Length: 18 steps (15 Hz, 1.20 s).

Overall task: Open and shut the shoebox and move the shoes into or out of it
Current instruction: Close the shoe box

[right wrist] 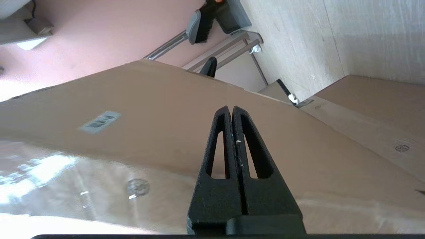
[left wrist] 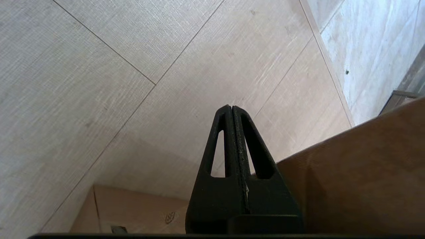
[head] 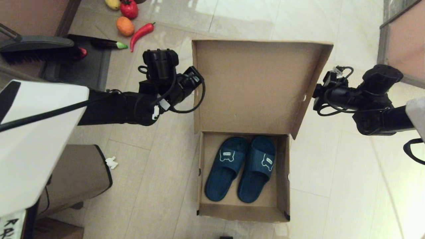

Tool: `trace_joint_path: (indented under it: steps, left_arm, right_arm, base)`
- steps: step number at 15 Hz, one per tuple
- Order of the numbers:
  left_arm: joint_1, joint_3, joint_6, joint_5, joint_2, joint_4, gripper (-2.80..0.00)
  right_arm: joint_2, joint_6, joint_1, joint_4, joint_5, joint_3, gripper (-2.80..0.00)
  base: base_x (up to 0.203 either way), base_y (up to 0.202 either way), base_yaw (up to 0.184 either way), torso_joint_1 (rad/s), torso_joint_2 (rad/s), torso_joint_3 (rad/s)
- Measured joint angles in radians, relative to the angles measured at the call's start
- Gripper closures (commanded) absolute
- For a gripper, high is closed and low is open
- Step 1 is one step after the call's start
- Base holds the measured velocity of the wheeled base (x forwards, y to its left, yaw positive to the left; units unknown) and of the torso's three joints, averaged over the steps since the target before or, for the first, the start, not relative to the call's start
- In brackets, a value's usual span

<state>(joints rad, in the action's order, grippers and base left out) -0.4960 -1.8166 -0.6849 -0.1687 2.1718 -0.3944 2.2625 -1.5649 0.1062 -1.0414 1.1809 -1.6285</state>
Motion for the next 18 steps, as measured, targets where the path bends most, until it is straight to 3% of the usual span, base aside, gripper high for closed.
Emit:
trace_joint_path:
  steps: [9,18]
  left_arm:
    - [-0.022,0.003,0.0,0.0,-0.044,0.037,0.0]
    - [-0.068,0.06,-0.003,-0.012,-0.109,0.064,0.0]
  right_arm:
    - [-0.043,-0.012,0.008,0.0,0.081,0.011,0.0]
    - [-0.132,-0.011,0.054,-0.002,0.206,0.149,0.0]
  base:
    - [0.0,0.0,0.0,0.0,0.0,0.0]
    - [0.0,0.0,0.0,0.0,0.0,0.0]
